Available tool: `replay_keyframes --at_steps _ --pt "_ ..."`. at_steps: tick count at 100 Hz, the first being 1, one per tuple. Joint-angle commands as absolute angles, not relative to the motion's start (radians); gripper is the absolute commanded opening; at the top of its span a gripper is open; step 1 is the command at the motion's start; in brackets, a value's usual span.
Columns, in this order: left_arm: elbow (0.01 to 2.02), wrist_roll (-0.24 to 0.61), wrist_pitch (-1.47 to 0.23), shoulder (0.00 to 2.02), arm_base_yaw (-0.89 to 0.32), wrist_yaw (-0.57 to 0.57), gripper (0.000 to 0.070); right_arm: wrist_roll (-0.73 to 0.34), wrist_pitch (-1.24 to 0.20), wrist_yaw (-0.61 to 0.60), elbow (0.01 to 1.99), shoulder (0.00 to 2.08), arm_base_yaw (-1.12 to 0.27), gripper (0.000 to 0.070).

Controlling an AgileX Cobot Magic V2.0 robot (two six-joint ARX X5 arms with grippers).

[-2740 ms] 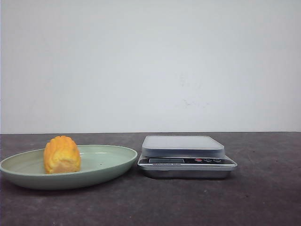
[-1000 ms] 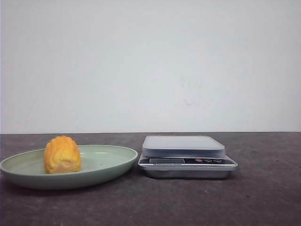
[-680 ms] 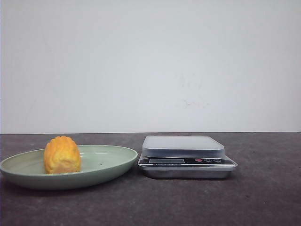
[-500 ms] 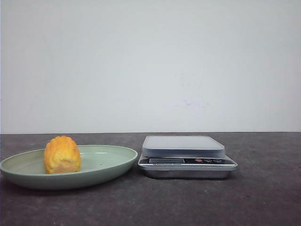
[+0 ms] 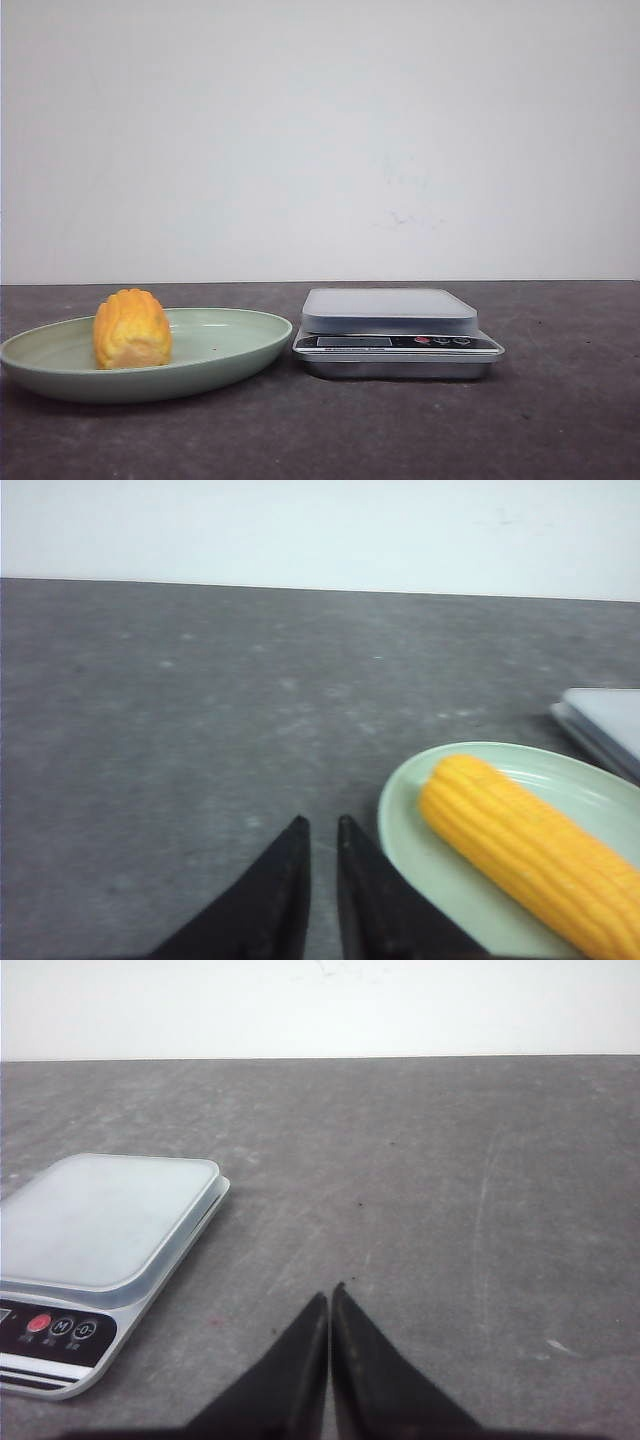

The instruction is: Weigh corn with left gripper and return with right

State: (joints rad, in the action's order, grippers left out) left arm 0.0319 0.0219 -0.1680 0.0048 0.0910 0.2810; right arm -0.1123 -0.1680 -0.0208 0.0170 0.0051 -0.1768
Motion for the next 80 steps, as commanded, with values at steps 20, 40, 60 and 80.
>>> replay_keyframes --at_steps 20,40,60,80 --pt "0.013 -0.034 -0.170 0.003 0.090 0.267 0.0000 -0.117 -0.157 -0.019 0.014 0.004 -0.180 0.0000" --pt "0.014 -0.034 -0.170 0.003 0.091 0.267 0.0000 -0.117 -0.157 -0.019 0.014 0.004 -0.180 0.0000" --pt "0.014 -0.034 -0.170 0.003 0.091 0.267 0.0000 -0.117 -0.157 -0.019 0.014 0.004 -0.180 0.0000" --pt "0.014 -0.034 -0.169 0.003 0.091 0.267 0.0000 -0.117 -0.157 -0.019 0.014 0.004 -0.180 0.0000"
